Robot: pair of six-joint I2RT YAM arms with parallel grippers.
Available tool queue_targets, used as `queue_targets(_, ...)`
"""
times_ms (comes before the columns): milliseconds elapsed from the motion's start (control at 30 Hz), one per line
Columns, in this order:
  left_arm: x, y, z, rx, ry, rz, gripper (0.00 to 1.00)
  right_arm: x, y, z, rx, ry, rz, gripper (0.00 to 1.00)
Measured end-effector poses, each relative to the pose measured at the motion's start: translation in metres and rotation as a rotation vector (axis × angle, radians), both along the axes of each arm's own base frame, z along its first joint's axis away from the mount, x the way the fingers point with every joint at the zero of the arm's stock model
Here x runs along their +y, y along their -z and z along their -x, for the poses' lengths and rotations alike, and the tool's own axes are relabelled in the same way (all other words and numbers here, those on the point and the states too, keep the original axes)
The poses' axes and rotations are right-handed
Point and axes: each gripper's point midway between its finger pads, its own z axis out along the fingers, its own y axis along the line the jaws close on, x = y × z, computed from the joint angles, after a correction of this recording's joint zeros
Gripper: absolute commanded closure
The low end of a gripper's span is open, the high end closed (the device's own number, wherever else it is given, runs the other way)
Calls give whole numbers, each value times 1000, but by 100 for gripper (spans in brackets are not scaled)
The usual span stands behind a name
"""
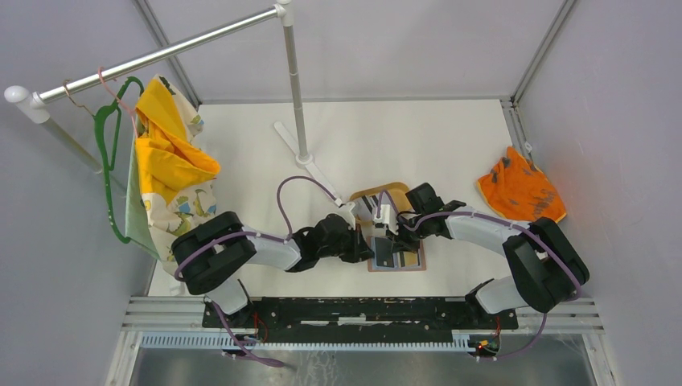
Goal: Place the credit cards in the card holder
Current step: Insert the credit card into the card holder.
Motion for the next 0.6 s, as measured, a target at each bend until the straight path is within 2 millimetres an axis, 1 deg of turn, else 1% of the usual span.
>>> queue_targets(200, -5, -5, -1, -2, 11, 16, 95, 0, 0, 0, 1, 0, 0, 100)
queue_targets(333, -9, -5, 1, 5, 26, 23, 93, 0, 0, 0, 1, 0, 0, 98)
queue_targets(433, -10, -7, 1, 5, 30, 28, 90, 0, 0, 0, 2, 0, 0, 94)
queue_targets(600, -12, -9, 0, 3, 31, 32, 84, 0, -2, 1, 13, 3, -9, 83)
